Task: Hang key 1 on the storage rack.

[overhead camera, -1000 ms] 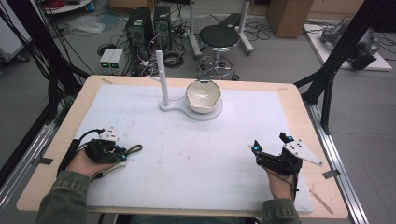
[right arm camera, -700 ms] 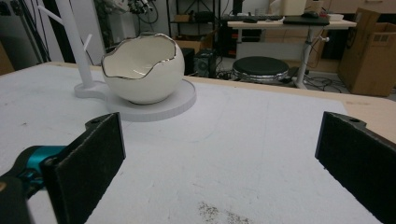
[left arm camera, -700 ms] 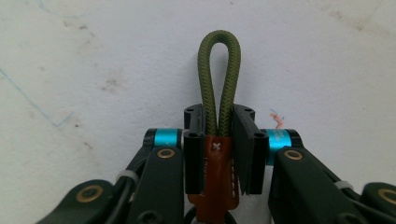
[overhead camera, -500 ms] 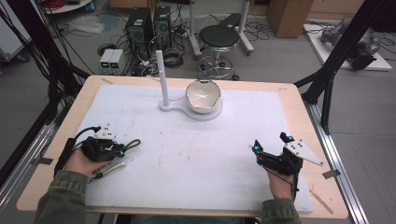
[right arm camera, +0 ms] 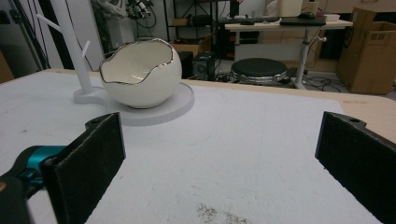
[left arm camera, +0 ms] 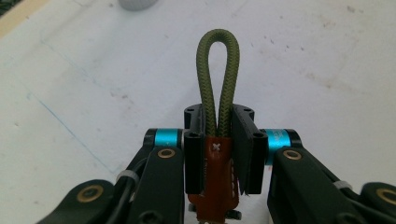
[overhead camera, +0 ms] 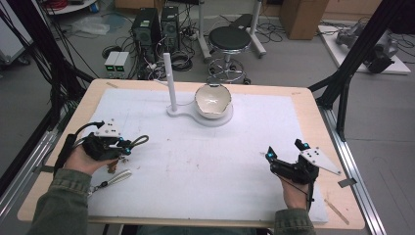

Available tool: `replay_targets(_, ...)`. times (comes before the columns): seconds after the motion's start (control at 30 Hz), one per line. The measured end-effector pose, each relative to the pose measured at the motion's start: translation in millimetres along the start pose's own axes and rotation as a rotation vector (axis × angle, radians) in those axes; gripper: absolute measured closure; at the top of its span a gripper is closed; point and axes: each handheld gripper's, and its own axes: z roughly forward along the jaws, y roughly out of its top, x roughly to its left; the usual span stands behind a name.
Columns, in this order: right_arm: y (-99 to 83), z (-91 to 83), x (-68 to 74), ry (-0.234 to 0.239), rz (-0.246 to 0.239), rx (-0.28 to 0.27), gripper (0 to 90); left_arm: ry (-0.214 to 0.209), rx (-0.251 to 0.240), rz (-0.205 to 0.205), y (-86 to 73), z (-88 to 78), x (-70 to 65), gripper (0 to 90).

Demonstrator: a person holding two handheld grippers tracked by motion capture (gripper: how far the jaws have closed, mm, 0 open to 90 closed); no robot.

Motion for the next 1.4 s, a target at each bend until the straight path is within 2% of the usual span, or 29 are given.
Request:
replay_targets(0.17,0.0,0.1,0.1,0.002,-0.005,0.000,0.4,-0.017,-0.034,-0.007,9.8,-9.0,6.6,75.4)
replay_targets(0.3,0.0,0.4,0.4,0.002,-0.009,0.000,0.4,-0.012,-0.045,0.017,22.3,-15.5,9.0,75.4)
replay_targets(0.37,-0.1,0.5,1.1,0.004,-0.009,-0.002,0.4,-0.002,-0.034,0.039,32.1,-18.3,10.5,75.4)
replay_targets(0.57,-0.1,0.4,0.9,0.008,-0.008,-0.001,0.4,0.013,-0.039,0.054,46.6,-20.9,13.2,75.4)
replay_targets(0.7,0.0,-0.1,0.5,0.006,-0.007,0.002,0.4,0.040,-0.020,0.080,57.2,-21.4,13.8,75.4)
replay_targets(0.8,-0.1,0.1,0.9,0.007,-0.007,0.002,0.4,0.047,-0.023,0.096,66.0,-22.7,13.9,75.4)
replay_targets(0.9,-0.2,0.1,1.4,0.007,-0.007,0.004,0.4,0.046,-0.030,0.100,75.6,-24.3,17.5,75.4)
replay_targets(1.1,-0.1,-0.5,0.9,0.004,-0.007,0.002,0.4,0.056,-0.061,0.087,84.5,-26.1,25.0,75.5)
replay_targets(1.17,-0.2,-0.7,0.7,0.004,-0.008,-0.001,0.4,0.075,-0.055,0.075,87.4,-26.4,29.8,75.5)
replay_targets(1.4,-0.2,-1.1,-0.1,0.001,-0.005,-0.002,0.4,0.077,-0.068,0.073,100.0,-29.4,37.4,75.5)
